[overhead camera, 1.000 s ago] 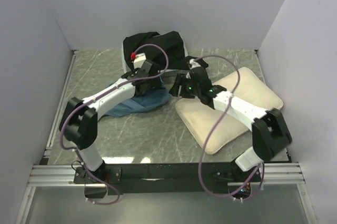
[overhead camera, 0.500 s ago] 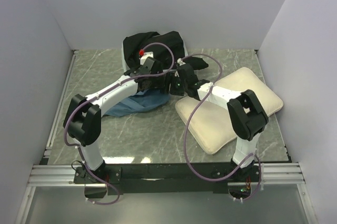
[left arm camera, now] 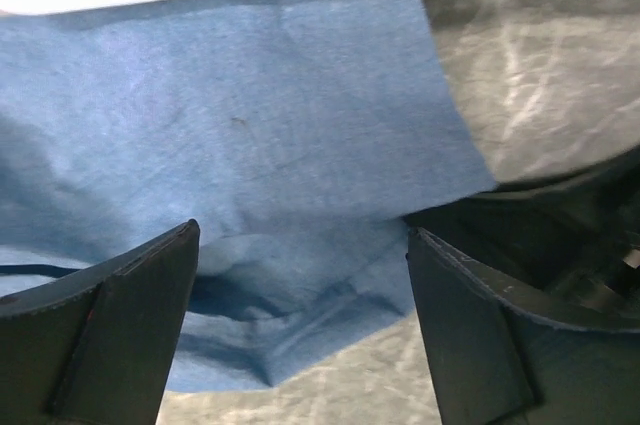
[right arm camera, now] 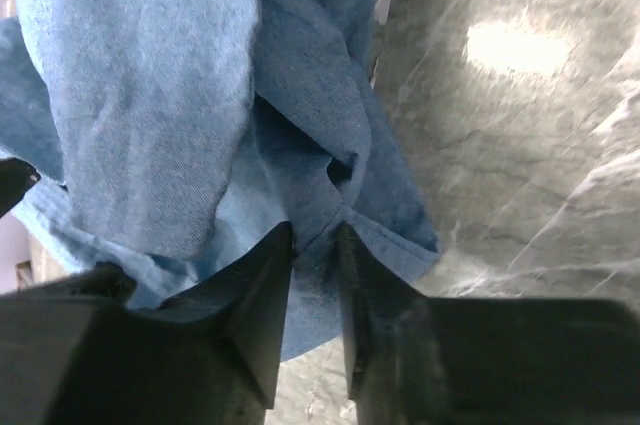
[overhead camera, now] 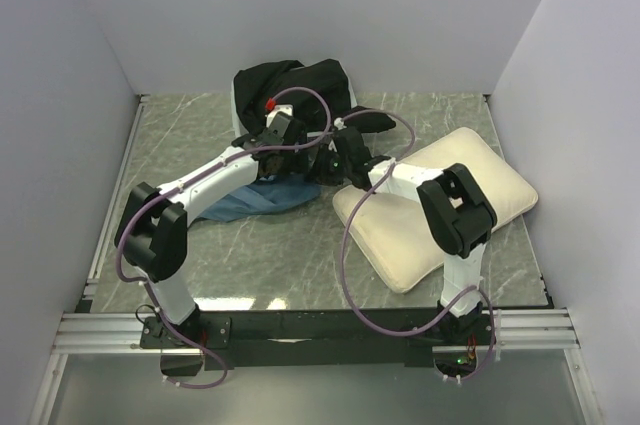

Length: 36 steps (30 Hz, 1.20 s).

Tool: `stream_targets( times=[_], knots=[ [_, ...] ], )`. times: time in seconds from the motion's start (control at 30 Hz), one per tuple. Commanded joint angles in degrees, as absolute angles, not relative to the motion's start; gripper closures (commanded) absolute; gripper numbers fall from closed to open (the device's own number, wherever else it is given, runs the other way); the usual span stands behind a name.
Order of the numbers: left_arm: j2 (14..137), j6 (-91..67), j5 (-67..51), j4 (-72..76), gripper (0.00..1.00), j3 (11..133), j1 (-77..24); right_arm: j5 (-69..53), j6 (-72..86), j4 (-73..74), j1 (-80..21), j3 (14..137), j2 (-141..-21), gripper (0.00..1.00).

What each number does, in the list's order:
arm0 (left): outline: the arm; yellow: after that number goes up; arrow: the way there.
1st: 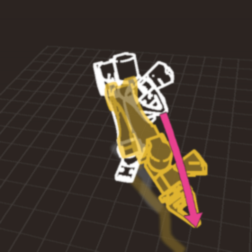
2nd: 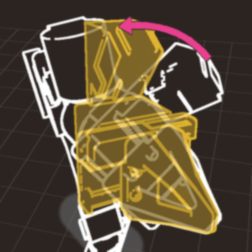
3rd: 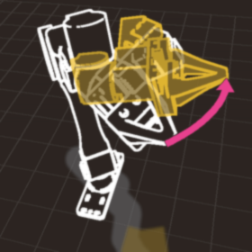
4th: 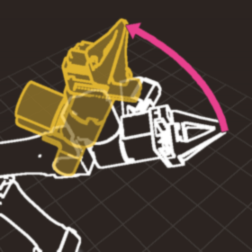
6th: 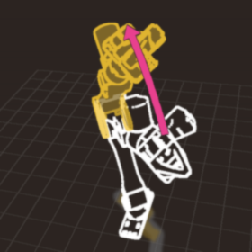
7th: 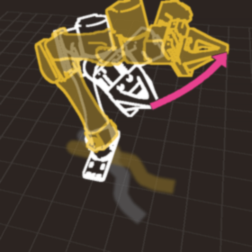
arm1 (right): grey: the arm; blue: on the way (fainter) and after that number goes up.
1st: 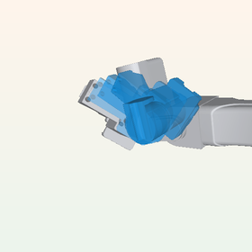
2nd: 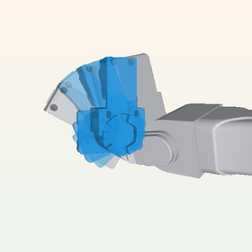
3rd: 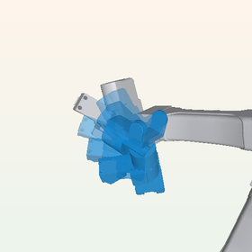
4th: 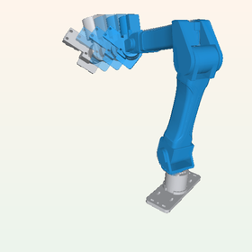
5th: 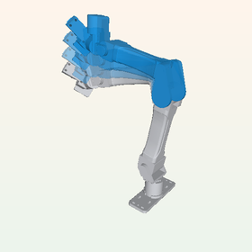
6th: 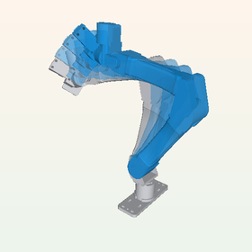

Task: Put the pillow into the pillowcase

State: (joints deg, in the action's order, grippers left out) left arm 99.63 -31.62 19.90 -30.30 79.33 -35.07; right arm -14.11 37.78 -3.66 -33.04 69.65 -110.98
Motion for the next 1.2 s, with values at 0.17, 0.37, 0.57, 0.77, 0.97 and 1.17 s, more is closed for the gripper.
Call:
stream_targets(
  times=[0.17, 0.37, 0.57, 0.77, 0.97, 1.17],
  knots=[
    [105.90, -28.92, 29.00, -33.31, 0.29, 84.55, -35.07, -16.17, 41.75, -8.70, -33.49, 66.27, -107.32, 0.87],
    [107.05, -28.83, 33.30, -34.54, 0.66, 87.80, -32.35, -16.43, 42.19, -7.39, -33.66, 66.09, -104.86, 0.92],
    [102.41, -29.53, 33.58, -35.33, 0.99, 89.91, -29.53, -15.03, 41.40, -4.31, -33.93, 66.36, -100.82, 1.00],
    [97.65, -26.19, 18.82, -34.18, 0.46, 90.52, -29.53, -12.66, 42.45, -1.75, -34.01, 64.43, -97.82, 1.00],
    [100.09, -26.37, 15.03, -35.15, 0.13, 92.36, -32.43, -13.80, 44.65, -4.92, -34.45, 61.61, -99.57, 1.00],
    [106.68, -26.45, 16.43, -37.79, 0.06, 96.06, -35.42, -14.24, 45.62, -7.99, -34.80, 60.21, -100.90, 1.00]
  ],
)
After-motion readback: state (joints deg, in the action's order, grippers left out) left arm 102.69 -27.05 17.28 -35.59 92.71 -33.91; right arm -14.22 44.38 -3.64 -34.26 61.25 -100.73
